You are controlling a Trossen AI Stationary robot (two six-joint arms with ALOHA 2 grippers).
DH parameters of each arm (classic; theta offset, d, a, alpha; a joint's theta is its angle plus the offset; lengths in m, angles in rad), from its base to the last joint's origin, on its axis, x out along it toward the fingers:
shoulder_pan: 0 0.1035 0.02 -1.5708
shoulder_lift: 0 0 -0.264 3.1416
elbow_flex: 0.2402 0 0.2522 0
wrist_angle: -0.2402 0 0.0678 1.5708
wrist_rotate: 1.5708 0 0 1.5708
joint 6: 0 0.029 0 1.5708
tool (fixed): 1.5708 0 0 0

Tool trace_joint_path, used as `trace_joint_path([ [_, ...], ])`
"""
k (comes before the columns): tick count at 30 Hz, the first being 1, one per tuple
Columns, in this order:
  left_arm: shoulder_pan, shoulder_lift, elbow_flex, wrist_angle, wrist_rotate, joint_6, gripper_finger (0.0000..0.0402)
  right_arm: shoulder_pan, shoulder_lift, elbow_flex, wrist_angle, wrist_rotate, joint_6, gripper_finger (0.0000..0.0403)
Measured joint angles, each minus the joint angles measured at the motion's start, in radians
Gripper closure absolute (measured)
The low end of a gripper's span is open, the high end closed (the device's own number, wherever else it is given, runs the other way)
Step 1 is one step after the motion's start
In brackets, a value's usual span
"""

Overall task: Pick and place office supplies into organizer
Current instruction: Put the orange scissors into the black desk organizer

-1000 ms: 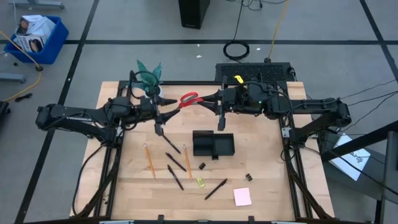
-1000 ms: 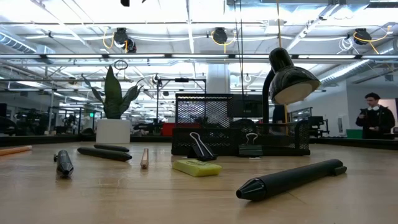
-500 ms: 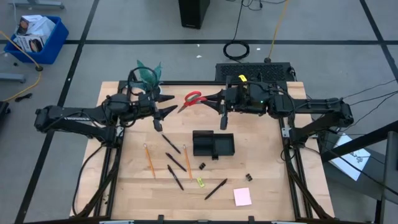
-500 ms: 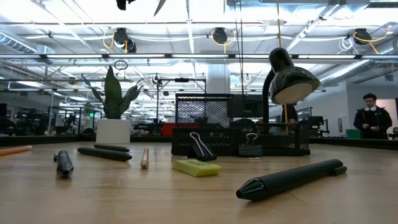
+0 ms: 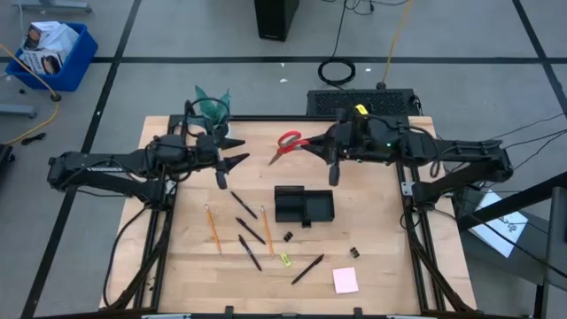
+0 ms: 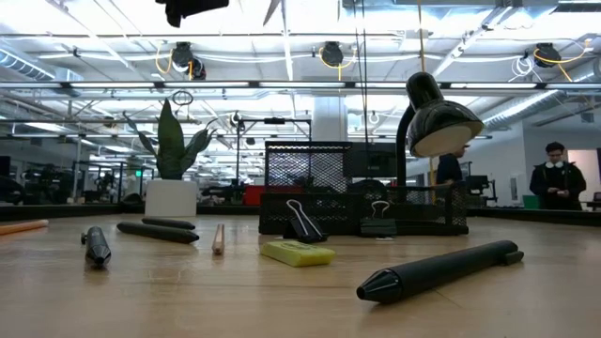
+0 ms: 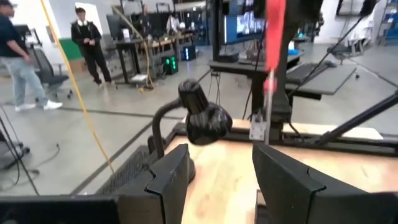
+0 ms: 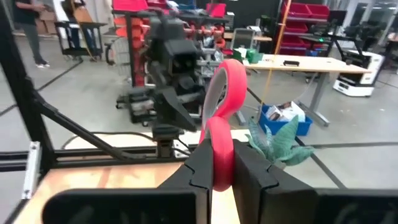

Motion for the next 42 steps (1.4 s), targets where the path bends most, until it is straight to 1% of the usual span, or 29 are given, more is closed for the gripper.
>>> trace_joint_path([
  [2,0.000,0.000,0.000,-0.028,0.000,-0.014,0.0217,0.010,-0.021,0.000,-0.021,0.031,0.001,0.0378],
  [5,0.000,0.000,0.000,-0.063,0.000,-0.027,0.0217,0.021,-0.053,0.000,-0.070,0.051,0.012,0.0378],
  [10,0.000,0.000,0.000,-0.099,0.000,-0.046,0.0217,0.054,-0.094,0.000,-0.103,0.088,0.022,0.0378],
  [19,0.000,0.000,0.000,-0.214,0.000,-0.088,0.0217,0.101,-0.134,0.001,-0.161,0.093,0.050,0.0378],
  [23,0.000,0.000,0.000,-0.258,0.000,-0.107,0.0217,0.117,-0.133,0.001,-0.210,0.119,0.074,0.0378],
  [28,0.000,0.000,0.000,-0.278,0.000,-0.112,0.0217,0.136,-0.133,0.001,-0.244,0.140,0.097,0.0378],
  [42,0.000,0.000,0.000,-0.293,0.000,-0.113,0.0217,0.159,-0.132,0.001,-0.276,0.141,0.115,0.0378],
])
